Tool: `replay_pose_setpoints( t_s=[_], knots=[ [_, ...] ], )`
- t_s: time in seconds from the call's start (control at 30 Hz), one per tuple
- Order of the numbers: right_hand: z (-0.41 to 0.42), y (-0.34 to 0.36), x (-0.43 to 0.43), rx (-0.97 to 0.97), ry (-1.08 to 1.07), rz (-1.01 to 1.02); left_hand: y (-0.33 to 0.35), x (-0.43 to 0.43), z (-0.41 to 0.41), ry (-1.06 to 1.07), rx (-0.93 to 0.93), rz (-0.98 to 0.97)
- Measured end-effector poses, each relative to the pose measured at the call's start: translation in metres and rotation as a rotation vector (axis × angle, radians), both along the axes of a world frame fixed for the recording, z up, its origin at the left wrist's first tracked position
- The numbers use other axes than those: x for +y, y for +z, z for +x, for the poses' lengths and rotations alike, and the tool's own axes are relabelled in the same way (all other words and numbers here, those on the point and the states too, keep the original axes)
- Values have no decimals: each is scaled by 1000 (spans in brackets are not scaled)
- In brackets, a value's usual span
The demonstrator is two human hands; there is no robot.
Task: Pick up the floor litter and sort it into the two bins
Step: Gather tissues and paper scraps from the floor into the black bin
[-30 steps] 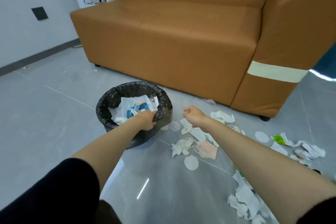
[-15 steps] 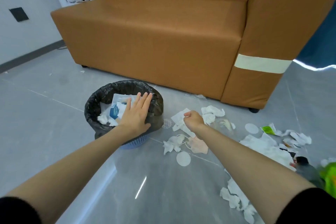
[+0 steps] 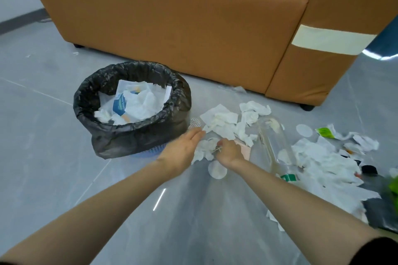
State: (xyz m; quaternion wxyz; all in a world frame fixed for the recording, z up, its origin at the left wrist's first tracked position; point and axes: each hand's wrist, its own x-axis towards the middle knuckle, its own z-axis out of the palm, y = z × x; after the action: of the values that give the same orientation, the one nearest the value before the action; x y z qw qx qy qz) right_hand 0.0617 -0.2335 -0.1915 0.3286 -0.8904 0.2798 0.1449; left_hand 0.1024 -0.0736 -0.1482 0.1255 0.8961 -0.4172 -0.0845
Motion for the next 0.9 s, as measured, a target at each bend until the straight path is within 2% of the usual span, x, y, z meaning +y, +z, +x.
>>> replay_pose_setpoints(
  t_s=[0.13, 0.33, 0.47, 0.57, 0.63, 0.73, 0.8, 0.9],
  knots=[
    [-18, -20, -8, 109, 142, -90, -39, -14, 5, 97, 132, 67],
    [-42, -35, -4, 61, 282, -252, -70, -29, 1, 176, 232, 113],
    [-54, -38, 0, -10, 276, -305, -81, -34, -5, 194, 236, 110],
    [-59, -34, 3, -41, 210, -214, -84, -29, -9, 201, 262, 29],
    [-64, -30, 3, -143, 156, -222, -86, -25, -15, 190, 282, -39],
    [-65, -22, 0, -319, 90, -347, -84, -18, -23, 187, 310, -79],
    [-65, -20, -7, -246, 47, -322, -84, -16, -27, 184, 319, -87],
    [-70, -24, -17, 36, 86, -150, -82, -11, -30, 172, 324, -85]
  ],
)
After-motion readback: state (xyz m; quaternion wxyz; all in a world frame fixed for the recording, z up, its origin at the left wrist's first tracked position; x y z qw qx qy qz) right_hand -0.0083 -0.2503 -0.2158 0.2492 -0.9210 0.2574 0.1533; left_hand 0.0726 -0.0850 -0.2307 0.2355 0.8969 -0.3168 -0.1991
